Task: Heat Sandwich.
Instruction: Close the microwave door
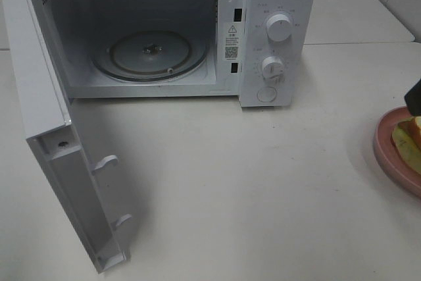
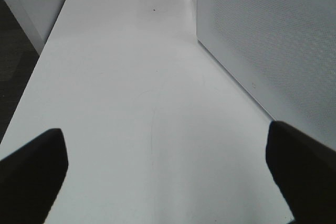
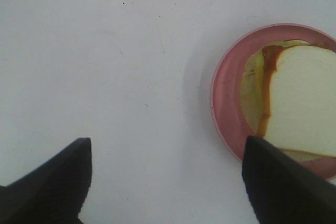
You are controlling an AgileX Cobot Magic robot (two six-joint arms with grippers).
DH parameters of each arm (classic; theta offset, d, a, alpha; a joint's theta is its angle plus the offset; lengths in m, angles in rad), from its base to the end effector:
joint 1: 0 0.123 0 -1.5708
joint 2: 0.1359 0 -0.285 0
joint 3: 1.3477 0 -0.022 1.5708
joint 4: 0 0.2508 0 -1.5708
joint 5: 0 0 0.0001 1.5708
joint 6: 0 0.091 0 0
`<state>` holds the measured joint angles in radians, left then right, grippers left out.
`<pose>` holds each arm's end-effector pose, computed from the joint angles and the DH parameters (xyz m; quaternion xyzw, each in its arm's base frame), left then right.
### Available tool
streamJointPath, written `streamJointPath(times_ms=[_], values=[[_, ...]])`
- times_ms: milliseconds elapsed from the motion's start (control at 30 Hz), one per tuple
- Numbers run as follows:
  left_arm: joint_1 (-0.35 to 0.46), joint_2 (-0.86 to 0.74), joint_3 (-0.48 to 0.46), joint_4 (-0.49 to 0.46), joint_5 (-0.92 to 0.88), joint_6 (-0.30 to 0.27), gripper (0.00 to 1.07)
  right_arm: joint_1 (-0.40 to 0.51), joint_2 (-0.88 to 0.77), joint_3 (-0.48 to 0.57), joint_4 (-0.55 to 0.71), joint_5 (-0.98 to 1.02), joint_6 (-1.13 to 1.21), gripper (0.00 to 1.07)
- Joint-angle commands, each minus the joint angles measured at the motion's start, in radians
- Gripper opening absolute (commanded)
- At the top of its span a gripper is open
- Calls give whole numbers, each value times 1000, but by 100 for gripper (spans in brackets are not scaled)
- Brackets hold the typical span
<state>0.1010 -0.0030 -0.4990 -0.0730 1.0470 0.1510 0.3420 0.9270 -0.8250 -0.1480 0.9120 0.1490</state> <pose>-0.0041 -0.0062 0.2783 0.0224 0.8483 0.0301 0.5283 0.1609 0.0460 0.3183 -0.1155 0.9393 0.0090 0.3231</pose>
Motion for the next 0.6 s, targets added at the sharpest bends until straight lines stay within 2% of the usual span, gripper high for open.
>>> streamJointPath(times_ms=[33,367,600], values=[[4,-22,3,-2,-9,-3,98,-3,-84,-2,0,55,-17,76],[4,-22,3,-2,-9,-3,98,-5,-336,8,-6,169,-19,76],[4,-22,3,-2,-9,-3,98,-7,-529,146,-8,176,14,76]])
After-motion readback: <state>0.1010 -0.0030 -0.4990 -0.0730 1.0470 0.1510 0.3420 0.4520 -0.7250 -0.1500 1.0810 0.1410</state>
